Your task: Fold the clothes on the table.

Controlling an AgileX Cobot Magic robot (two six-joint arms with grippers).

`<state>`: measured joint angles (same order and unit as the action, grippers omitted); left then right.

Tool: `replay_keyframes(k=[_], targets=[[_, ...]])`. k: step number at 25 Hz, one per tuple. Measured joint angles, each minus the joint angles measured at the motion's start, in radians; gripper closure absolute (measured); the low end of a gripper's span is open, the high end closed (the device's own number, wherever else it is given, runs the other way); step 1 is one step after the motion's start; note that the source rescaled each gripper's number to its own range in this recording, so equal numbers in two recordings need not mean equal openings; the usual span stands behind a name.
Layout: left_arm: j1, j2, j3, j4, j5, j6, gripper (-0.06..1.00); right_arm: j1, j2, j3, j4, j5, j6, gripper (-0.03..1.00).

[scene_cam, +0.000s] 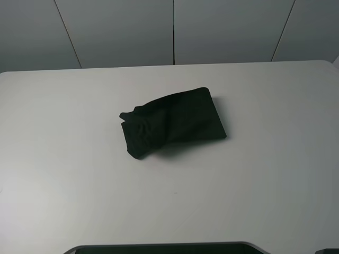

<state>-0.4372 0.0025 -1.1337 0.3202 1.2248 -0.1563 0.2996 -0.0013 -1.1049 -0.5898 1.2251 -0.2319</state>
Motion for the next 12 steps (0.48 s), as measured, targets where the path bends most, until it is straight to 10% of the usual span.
replay_keyframes(k=[12], targets=[[0.365, -0.003, 0.000, -0.198, 0.002, 0.279, 0.00, -0.019, 0.000, 0.155, 0.271, -0.004, 0.028, -0.03]])
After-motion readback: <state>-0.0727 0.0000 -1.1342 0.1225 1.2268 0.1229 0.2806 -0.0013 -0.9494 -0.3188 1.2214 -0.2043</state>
